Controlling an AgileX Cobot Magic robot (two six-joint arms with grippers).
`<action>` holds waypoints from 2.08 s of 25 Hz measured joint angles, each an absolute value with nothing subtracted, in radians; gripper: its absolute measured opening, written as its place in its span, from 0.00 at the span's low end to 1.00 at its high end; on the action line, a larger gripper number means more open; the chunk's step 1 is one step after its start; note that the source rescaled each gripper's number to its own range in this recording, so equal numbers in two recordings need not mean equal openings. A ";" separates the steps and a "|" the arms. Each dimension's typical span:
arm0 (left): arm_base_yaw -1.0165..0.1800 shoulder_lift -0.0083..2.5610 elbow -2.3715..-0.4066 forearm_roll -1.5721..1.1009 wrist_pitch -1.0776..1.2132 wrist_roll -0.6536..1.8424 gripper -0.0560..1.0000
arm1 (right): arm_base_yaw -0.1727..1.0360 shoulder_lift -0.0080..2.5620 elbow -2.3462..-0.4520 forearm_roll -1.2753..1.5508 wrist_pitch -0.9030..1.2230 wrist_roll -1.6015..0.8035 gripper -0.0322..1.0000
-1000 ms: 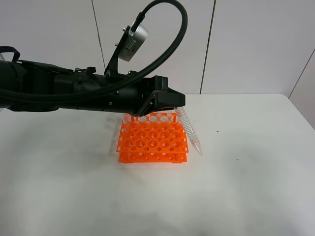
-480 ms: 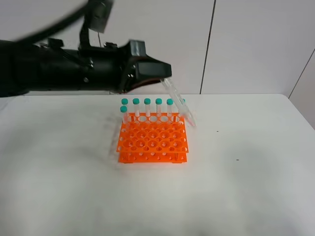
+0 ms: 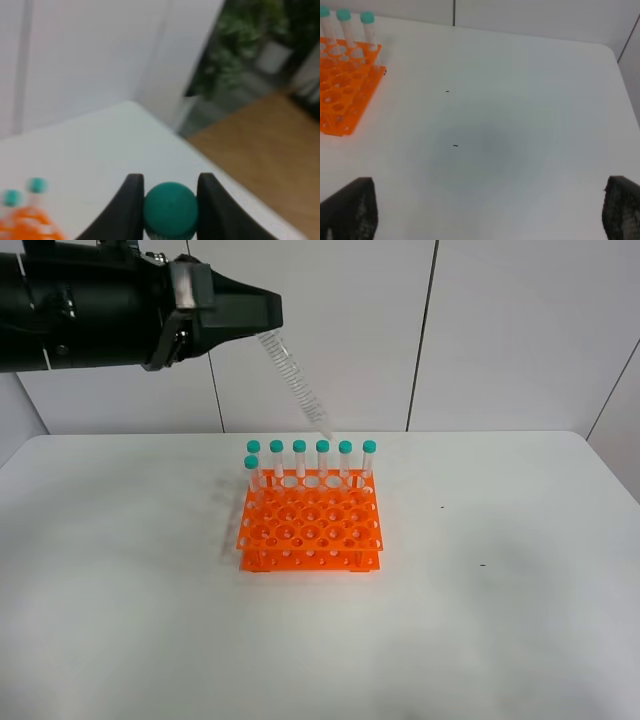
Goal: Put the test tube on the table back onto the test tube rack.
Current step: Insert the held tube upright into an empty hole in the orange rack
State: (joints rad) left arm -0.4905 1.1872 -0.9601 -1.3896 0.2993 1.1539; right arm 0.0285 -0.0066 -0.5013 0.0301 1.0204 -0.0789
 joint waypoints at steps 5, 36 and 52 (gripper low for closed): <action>-0.498 1.187 -0.960 -1.041 0.194 1.103 0.07 | 0.029 -0.007 -0.501 0.030 1.020 -0.079 1.00; -0.569 1.749 -0.959 0.065 -0.398 0.067 0.07 | 0.029 -0.007 -0.501 0.030 1.020 -0.079 1.00; -0.501 1.844 -0.989 0.135 -0.479 0.085 0.07 | 0.029 -0.007 -0.501 0.030 1.020 -0.079 1.00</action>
State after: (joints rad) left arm -0.5006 1.8443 -0.9890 0.1350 -0.4791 0.0845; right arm 0.0285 -0.0066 -0.5013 0.0301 1.0204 -0.0789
